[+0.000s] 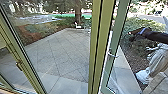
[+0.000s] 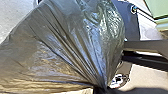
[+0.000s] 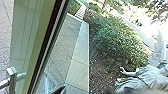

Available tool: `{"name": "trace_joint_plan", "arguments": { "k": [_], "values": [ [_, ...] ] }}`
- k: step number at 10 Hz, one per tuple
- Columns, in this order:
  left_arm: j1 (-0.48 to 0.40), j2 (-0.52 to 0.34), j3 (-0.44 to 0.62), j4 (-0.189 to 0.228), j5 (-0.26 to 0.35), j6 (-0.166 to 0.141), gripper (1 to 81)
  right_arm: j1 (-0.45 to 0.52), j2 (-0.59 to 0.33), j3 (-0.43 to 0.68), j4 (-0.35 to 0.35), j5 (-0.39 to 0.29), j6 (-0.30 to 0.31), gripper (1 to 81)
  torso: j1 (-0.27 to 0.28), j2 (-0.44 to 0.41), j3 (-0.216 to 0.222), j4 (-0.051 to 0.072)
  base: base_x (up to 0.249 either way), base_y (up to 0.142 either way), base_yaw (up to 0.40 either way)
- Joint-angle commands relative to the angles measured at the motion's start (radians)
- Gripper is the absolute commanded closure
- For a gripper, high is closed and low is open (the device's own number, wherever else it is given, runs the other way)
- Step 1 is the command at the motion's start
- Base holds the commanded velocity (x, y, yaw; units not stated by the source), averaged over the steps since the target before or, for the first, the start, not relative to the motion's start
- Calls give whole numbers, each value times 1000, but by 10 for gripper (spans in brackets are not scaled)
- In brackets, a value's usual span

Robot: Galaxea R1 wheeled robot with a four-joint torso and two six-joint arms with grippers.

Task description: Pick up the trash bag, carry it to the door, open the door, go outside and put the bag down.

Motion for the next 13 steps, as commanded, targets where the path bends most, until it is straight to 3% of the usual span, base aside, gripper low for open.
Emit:
{"name": "trace_joint_plan", "arguments": {
  "k": [1, 5, 6, 7, 11, 12, 13],
  "values": [
    [-16, -15, 9, -14, 61, -2, 811, 181, -95, -76, -168, 66, -10, 10, 0, 0, 0, 0, 0, 0, 0],
    [-16, -6, 13, -15, 69, -2, 811, 156, -147, -136, -191, 69, -32, 10, 0, 0, 0, 0, 0, 0, 0],
    [-16, -6, 13, -15, 69, -3, 811, 155, -153, -146, -200, 72, -36, 10, 0, 0, 26, -57, 0, 0, 0],
    [-15, -6, 14, -15, 75, -3, 811, 155, -161, -165, -198, 77, -53, 10, 0, 0, 2, -67, 0, 0, 0],
    [-9, -8, 13, -18, 78, -3, 811, 144, -199, -177, -191, 116, -61, 10, 0, 0, 6, -127, 0, 0, 0],
    [-9, -9, 15, -20, 78, -3, 811, 135, -210, -180, -191, 130, -61, 10, 0, 0, 6, -102, 0, 0, 0],
    [-9, -8, 15, -20, 78, -3, 811, 128, -218, -185, -198, 139, -61, 10, 0, 0, 6, -115, 0, 0, 0]
  ]
}}
